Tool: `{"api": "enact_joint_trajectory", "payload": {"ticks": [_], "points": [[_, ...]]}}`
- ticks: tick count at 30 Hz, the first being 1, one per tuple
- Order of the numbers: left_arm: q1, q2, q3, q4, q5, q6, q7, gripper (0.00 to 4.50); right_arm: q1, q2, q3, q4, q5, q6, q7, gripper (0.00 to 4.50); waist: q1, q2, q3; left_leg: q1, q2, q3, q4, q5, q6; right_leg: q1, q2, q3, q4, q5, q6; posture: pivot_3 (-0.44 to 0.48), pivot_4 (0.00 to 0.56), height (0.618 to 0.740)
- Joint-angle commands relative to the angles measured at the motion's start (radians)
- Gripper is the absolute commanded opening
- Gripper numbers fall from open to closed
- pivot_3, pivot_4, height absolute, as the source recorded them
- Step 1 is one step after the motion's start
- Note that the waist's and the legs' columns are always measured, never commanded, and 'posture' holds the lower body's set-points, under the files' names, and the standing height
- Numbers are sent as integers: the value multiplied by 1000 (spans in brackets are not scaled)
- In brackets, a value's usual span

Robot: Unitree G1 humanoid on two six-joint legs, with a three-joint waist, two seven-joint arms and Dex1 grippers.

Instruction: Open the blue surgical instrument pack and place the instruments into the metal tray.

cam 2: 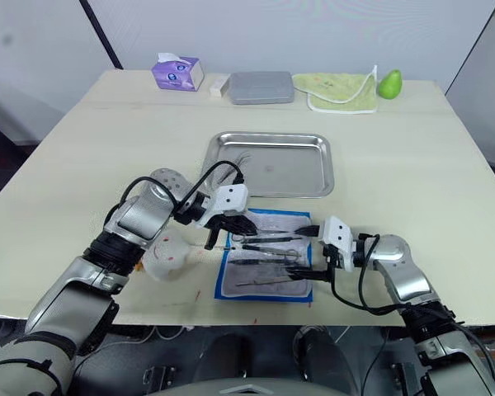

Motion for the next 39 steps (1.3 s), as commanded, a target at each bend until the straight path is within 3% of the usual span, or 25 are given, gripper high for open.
{"api": "enact_joint_trajectory", "payload": {"ticks": [1, 25, 39], "points": [[-55, 6, 1, -64, -12, 46, -22, 48, 39, -8, 85, 87, -90, 66, -2, 4500, -2, 0, 0, 0, 0, 0, 0, 0, 0, 0, 0, 0, 0, 0, 0, 0, 150, 740], [-115, 106, -24, -92, -19, 85, -111, 48, 38, 3, 109, 100, -105, 77, -14, 4500, -12, 0, 0, -1, 0, -1, 0, 0, 0, -1, 1, 0, 0, 0, 0, 0, 150, 740], [-52, 333, 78, -117, -98, 41, -170, 48, 35, 9, 107, 114, -103, 70, -4, 4500, -12, 0, 0, 0, 1, 0, -1, 0, 0, -1, 1, 1, 0, 0, 0, 0, 150, 740]]}}
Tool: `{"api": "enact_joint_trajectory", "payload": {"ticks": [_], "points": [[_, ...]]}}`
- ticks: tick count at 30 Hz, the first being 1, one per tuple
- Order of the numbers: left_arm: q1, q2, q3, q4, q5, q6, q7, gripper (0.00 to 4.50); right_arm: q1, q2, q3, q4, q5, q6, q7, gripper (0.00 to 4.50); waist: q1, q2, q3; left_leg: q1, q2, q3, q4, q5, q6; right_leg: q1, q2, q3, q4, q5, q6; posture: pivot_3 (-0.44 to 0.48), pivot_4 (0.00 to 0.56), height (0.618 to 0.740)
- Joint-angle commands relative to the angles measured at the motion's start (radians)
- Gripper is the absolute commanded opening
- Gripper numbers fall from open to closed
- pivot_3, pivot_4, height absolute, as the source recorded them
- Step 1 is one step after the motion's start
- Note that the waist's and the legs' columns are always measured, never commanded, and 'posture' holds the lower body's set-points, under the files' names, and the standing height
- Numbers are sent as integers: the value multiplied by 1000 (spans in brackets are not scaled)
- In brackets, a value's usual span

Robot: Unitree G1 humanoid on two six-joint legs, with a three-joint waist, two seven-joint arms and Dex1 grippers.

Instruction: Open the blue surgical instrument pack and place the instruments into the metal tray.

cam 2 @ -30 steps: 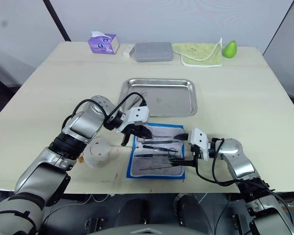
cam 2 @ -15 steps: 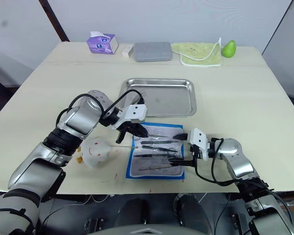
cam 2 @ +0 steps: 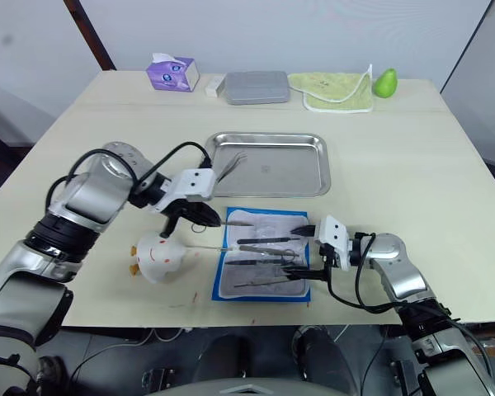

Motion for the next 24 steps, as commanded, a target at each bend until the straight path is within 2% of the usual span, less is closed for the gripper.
{"api": "enact_joint_trajectory", "payload": {"ticks": [1, 5, 7, 14, 16, 18, 20, 22, 24], "points": [[7, 57, 82, -29, -57, -16, -49, 48, 46, -7, 95, 107, -98, 64, -1, 4500, 1, 0, 0, 0, 0, 0, 0, 0, 0, 0, 0, 0, 0, 0, 0, 0, 150, 740], [21, 75, 164, -40, -129, 55, -6, 48, 49, -11, 92, 106, -95, 64, 6, 4500, 2, 0, 0, 0, 0, 0, 0, 0, 0, 0, 0, -1, 0, 0, 0, 0, 150, 740], [36, 59, 215, -53, -164, 92, 46, 48, 50, -14, 90, 107, -93, 63, 8, 4500, 2, 0, 0, 0, 0, 0, 0, 0, 0, 0, 0, 0, 0, 0, 0, 0, 150, 740], [100, -31, 342, -213, -259, 397, 292, 48, 50, -19, 83, 104, -86, 67, 14, 4500, 2, 0, 0, 0, 0, 0, 0, 0, 0, 0, 0, -1, 0, 0, 0, 0, 150, 740], [104, -77, 383, -260, -291, 499, 383, 48, 51, -20, 82, 102, -85, 67, 17, 4500, 3, 0, 0, 0, 0, -1, 0, 0, 0, 0, 0, -1, 0, 0, 0, 0, 150, 740], [88, -161, 419, -301, -289, 612, 531, 48, 51, -24, 80, 98, -83, 70, 21, 4500, 4, -1, 0, 0, 0, -1, 0, 0, 0, 0, -1, -1, 0, 0, 0, 0, 150, 740], [58, -237, 416, -326, -234, 699, 690, 48, 49, -28, 78, 97, -81, 73, 25, 4500, 8, -2, -1, 0, 0, -1, 0, 0, 0, 1, -1, -1, 0, 0, 1, 0, 150, 740], [11, -314, 422, -318, -232, 804, 786, 48, 48, -30, 77, 95, -80, 76, 28, 4500, 8, -2, -1, 0, -1, -2, 1, 0, 0, 2, -1, -2, 0, 0, 1, 0, 150, 740], [-18, -370, 405, -311, -194, 820, 891, 48, 49, -32, 76, 93, -79, 78, 29, 4500, 7, -2, -1, 0, -1, -2, 1, 0, 0, 2, -1, -2, 0, 0, 1, 0, 150, 740]]}}
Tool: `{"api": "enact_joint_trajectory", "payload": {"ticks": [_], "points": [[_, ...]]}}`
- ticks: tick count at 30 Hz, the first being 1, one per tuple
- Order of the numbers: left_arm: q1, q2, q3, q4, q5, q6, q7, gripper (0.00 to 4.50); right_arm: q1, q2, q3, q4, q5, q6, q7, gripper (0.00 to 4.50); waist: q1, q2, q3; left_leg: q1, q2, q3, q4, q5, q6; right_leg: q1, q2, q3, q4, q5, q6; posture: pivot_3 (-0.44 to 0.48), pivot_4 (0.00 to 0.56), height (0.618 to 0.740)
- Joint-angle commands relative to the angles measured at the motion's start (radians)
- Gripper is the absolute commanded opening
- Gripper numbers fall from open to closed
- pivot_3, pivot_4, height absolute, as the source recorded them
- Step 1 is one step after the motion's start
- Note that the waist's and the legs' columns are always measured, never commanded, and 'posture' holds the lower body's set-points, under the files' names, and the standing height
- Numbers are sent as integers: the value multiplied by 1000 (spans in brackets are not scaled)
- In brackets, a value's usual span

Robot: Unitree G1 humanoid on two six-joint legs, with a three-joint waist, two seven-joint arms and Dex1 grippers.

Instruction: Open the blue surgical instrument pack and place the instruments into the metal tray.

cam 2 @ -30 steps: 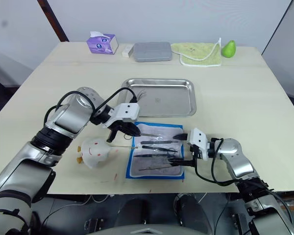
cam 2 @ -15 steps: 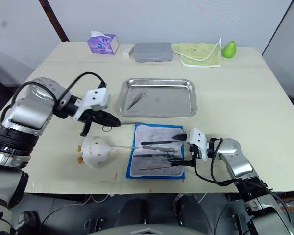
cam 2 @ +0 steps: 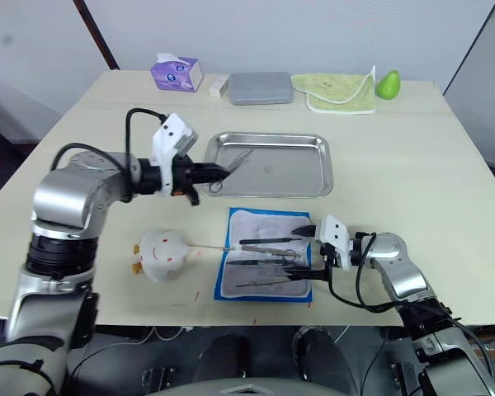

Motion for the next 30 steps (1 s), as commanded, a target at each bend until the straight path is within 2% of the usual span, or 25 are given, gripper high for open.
{"api": "enact_joint_trajectory", "payload": {"ticks": [1, 5, 8, 11, 21, 30], "points": [[-59, -63, 11, -18, 38, 58, 150, 48, 55, -25, 77, 89, -80, 66, 9, 4500, -2, 0, 0, 0, 0, 0, 0, 0, 0, 0, 0, 0, 0, 0, 0, 0, 150, 740], [-106, -186, 14, 63, 74, 24, 297, 48, 52, -28, 77, 90, -80, 68, 12, 4500, 2, 0, 0, 0, -1, -1, 0, 0, 0, 1, -1, -1, 0, 0, 0, 0, 150, 740], [-140, -258, 13, 205, 134, -18, 427, 48, 48, -28, 76, 93, -79, 70, 11, 4500, 3, 0, 0, 1, -1, -1, 0, 0, 0, 2, -1, -1, 0, 0, 0, 0, 150, 740], [-173, -306, 12, 320, 154, -74, 489, 48, 46, -29, 76, 92, -80, 71, 9, 4500, 0, 1, 0, 1, -2, -2, 0, 0, 0, 2, -1, 0, 0, 0, 0, 0, 150, 740], [-217, -367, 0, 563, 174, -217, 557, 48, 66, -32, 74, 62, -76, 86, -1, 4500, 1, 1, 0, 2, -2, -3, 0, 0, 0, 3, -2, -2, 0, 0, 0, 0, 150, 740], [-211, -378, 6, 633, 182, -246, 577, 48, 67, -36, 71, 57, -73, 93, -2, 4500, 1, 1, 1, 1, -2, -3, 0, 0, 0, 3, -2, -3, -1, 0, 0, 0, 150, 740]]}}
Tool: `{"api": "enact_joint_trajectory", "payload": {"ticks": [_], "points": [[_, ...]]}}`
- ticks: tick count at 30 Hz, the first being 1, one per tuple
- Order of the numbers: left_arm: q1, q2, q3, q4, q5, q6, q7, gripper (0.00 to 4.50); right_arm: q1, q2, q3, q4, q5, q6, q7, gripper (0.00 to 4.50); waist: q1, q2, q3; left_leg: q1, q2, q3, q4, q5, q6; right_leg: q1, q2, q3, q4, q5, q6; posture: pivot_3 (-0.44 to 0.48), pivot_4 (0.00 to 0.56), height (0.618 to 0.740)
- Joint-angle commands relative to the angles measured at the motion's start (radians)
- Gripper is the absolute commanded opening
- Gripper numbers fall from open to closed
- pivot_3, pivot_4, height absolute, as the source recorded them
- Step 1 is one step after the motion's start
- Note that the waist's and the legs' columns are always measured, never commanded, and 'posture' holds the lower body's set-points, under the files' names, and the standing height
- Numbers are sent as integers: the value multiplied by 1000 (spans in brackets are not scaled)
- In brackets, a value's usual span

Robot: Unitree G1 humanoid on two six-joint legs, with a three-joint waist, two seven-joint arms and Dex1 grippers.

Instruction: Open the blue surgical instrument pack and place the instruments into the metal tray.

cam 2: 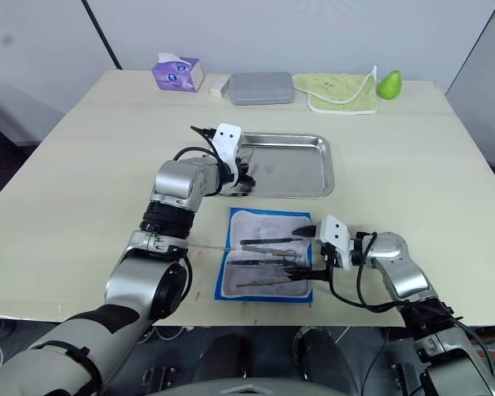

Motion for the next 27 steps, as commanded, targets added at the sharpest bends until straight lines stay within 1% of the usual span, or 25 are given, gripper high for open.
{"api": "enact_joint_trajectory", "payload": {"ticks": [1, 6, 7, 9, 10, 11, 12, 13, 16, 18, 20, 24, 25, 27], "points": [[-21, 0, -1, -15, 7, -15, 6, 48, 63, -25, 70, 78, -73, 69, 2, 4500, 0, 0, 0, 0, 0, 0, 0, 0, 0, 0, 0, 0, 0, 0, 0, 0, 150, 740], [-15, 1, -3, -13, 6, -11, 10, 48, 63, -25, 70, 78, -72, 68, 4, 4500, 0, 0, 0, 0, 0, 0, 0, 0, 0, 0, 0, 0, 0, 0, 0, 0, 150, 740], [-14, 0, -1, -15, 5, -8, 10, 396, 61, -25, 70, 79, -73, 67, 4, 4500, 0, 0, 0, 0, 0, 0, 0, 0, 0, 0, 0, -1, 0, 0, 0, 0, 150, 740], [-12, -3, 3, -21, 2, -3, 14, 930, 60, -25, 70, 81, -73, 66, 5, 4500, 0, 0, 0, 0, 0, 0, 0, 0, 0, 0, 0, -1, 0, 0, 0, 0, 150, 740], [-10, -5, 7, -26, -1, 0, 15, 1276, 59, -25, 70, 82, -73, 66, 5, 4500, 0, 0, 0, 0, 0, 0, 0, 0, 0, 0, 0, 0, 0, 0, 0, 0, 150, 740], [-9, -6, 10, -32, -5, 3, 15, 1757, 59, -24, 70, 82, -73, 66, 5, 4500, 0, 0, 0, 0, 0, 0, 0, 0, 0, 0, 0, -1, 0, 0, 0, 0, 150, 740], [-6, -6, 13, -43, -7, 9, 15, 2013, 59, -24, 71, 83, -73, 65, 5, 4500, 0, 0, 0, 0, 0, 0, 0, 0, 0, 0, 0, -1, 0, 0, 0, 0, 150, 740], [-4, -6, 14, -51, -8, 14, 16, 2387, 59, -24, 71, 83, -74, 65, 4, 4500, 0, 0, 0, 0, 0, 0, 0, 0, 0, 0, 0, -1, 0, 0, 0, 0, 150, 740], [12, -6, 34, -143, -46, 62, -9, 2387, 60, -23, 71, 82, -74, 64, 3, 4500, -1, 0, 0, 0, 0, 0, 0, 0, 0, 0, 0, 0, -1, 0, 0, 0, 150, 740], [37, 8, 35, -247, -94, 91, -66, 2387, 60, -23, 70, 82, -73, 64, 2, 4500, -1, 0, 0, -1, 0, -1, 0, 0, 0, 0, 0, -1, -1, 0, 0, 0, 150, 740], [86, 48, 15, -378, -165, 95, -179, 2387, 60, -22, 69, 82, -72, 62, 2, 4500, -5, 1, 1, -1, 0, 0, 0, 0, 0, 0, 0, -1, -1, 0, 0, 0, 150, 740], [201, 152, -41, -566, -244, 51, -356, 2387, 59, -23, 68, 82, -71, 60, 5, 4500, -4, 2, 1, 1, 0, 0, -2, 2, -3, 0, -1, 0, -1, 0, 0, 0, 150, 740], [250, 208, -52, -629, -276, -1, -450, 2387, 58, -24, 67, 83, -70, 59, 8, 4500, -1, 2, 0, 1, 0, -1, -2, 2, -3, 1, -1, -1, -1, 0, 0, 0, 150, 740], [344, 279, -19, -726, -358, -118, -628, 2387, 54, -24, 63, 88, -65, 51, 12, 4500, -4, 2, 0, 1, 0, -1, -2, 2, -3, 1, -1, -1, -1, 0, 0, 0, 150, 740]]}}
